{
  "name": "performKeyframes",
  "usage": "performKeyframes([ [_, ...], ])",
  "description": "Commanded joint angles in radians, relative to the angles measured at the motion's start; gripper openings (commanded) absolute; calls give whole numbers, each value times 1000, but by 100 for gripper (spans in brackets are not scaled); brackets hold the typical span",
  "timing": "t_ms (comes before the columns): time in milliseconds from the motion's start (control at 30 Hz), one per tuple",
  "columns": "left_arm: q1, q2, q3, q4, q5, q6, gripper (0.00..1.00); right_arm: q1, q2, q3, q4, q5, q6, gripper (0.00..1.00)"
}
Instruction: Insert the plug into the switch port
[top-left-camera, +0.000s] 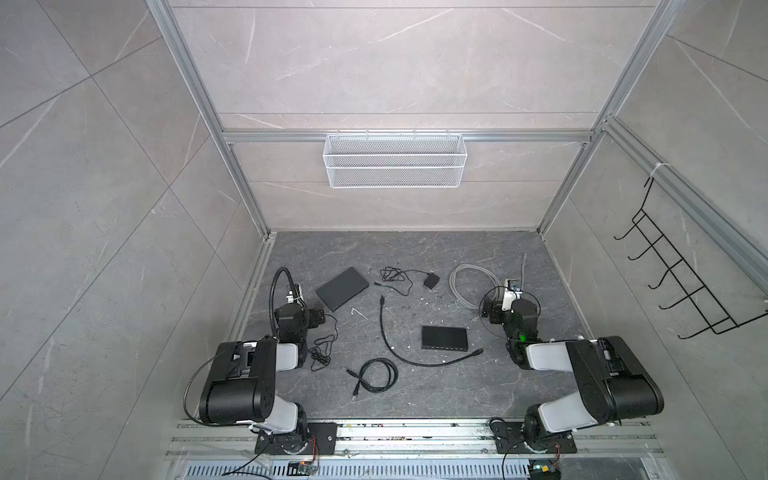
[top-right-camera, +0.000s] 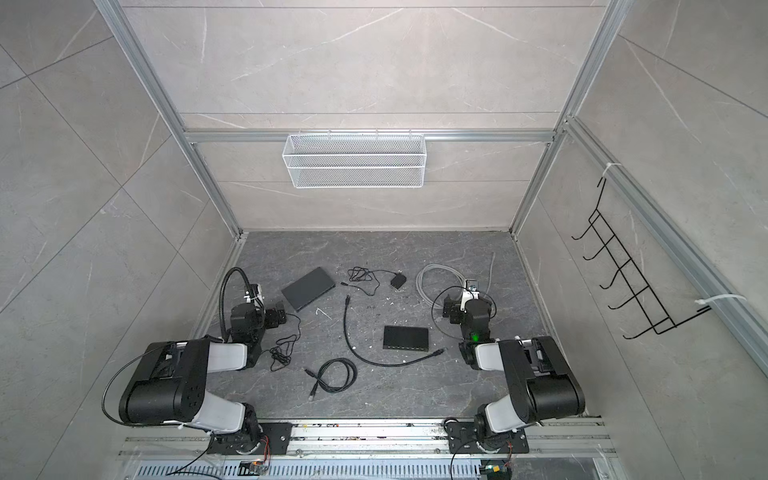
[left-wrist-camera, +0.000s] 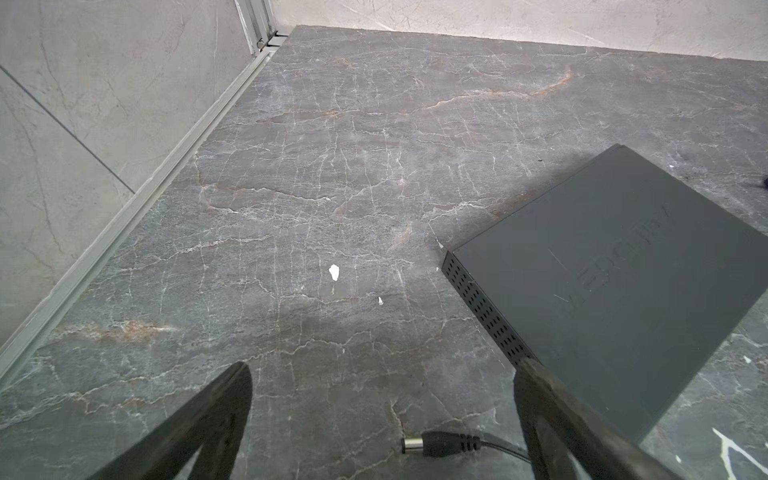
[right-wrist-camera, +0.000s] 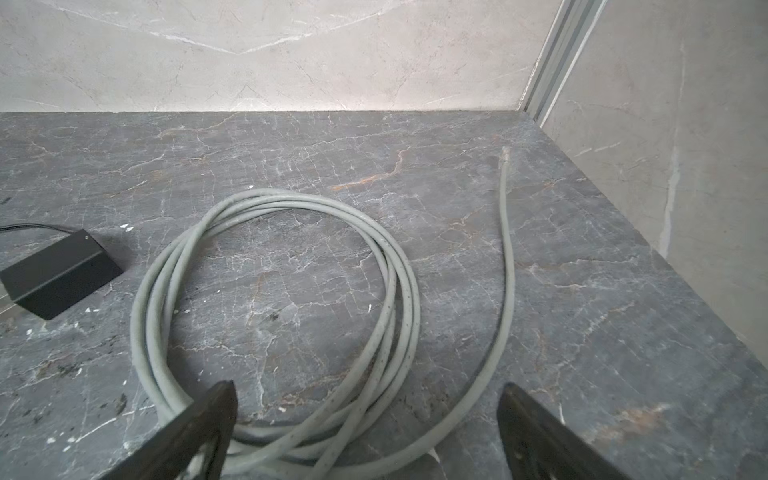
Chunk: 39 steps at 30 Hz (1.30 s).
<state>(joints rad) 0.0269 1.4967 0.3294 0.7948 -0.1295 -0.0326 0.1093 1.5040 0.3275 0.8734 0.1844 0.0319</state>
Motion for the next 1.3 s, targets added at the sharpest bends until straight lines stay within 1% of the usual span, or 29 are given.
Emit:
performKeyframes([
  [0,7,8,31,58,-9,16,100,6,10,20,22,12,-9,99],
  [1133,11,6,32,53,1,12,100,6,12,23,22,7,-7,99],
  [1233,46,-10,34,32,52,-8,100,7,-12,40,-10,-23,-24,99],
  [1267,48,-16,36,33,53,-12,100,10,-59,68,-106,-29,-29,100],
])
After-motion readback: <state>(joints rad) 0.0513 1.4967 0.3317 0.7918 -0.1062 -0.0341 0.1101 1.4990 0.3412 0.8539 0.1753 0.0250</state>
